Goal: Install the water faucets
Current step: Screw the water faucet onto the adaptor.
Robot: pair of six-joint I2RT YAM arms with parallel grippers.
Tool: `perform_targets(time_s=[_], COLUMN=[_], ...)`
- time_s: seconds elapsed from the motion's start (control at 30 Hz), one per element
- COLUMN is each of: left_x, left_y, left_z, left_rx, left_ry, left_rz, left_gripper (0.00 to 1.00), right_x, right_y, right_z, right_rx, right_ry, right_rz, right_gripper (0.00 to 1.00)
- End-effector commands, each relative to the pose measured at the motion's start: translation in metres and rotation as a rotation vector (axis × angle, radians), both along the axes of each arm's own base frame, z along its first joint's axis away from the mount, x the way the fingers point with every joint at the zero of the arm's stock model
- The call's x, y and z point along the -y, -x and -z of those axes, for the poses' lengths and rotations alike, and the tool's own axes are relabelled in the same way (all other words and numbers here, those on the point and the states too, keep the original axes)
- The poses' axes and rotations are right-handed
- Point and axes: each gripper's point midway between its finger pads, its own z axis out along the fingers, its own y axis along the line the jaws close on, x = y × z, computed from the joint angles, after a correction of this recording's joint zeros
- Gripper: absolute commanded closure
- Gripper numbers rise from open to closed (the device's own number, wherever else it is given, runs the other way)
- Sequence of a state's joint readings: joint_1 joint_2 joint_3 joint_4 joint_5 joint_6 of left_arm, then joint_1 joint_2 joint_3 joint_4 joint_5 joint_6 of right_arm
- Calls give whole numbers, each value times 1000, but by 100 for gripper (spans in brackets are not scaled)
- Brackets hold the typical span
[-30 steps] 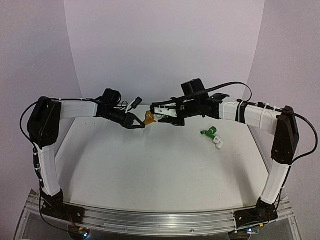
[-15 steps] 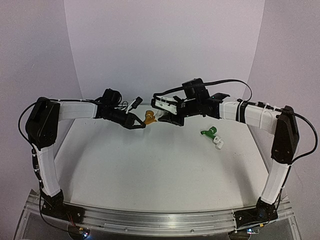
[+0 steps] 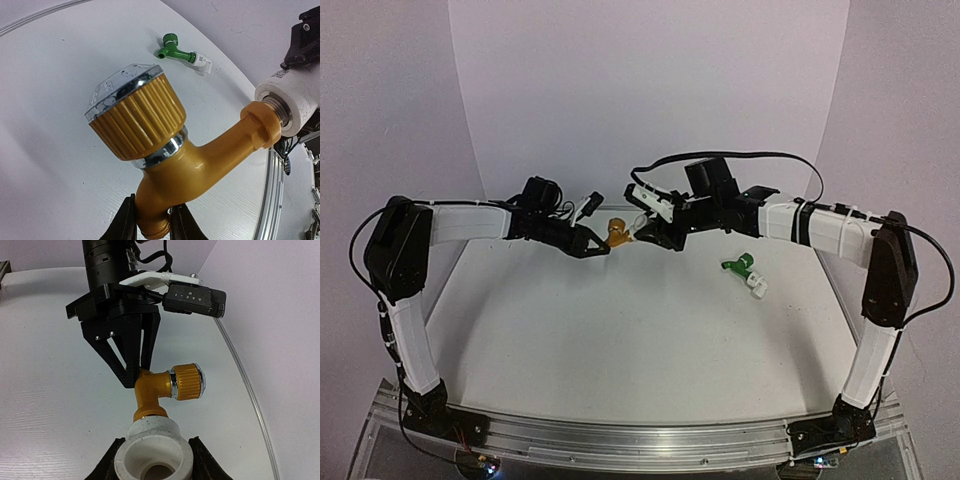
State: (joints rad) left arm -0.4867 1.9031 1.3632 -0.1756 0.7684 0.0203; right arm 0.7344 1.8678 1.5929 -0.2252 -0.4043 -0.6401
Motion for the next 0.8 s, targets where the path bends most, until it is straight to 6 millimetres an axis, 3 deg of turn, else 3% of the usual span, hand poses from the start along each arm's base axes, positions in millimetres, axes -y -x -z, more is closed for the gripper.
perform_targets(time_s=[0.0, 0.77], left_x=[36, 40], left_y=[25, 26], left_z=[-85, -105], left_rx=[231, 315], left_ry=[169, 183], left_rz=[110, -7], left_gripper=[100, 100], right_x=[-33, -55], right_y=[9, 2], right_z=[4, -7], right_rx=[-88, -450], right_ry=[-107, -343], right_rz=[10, 341], right_gripper=[100, 100])
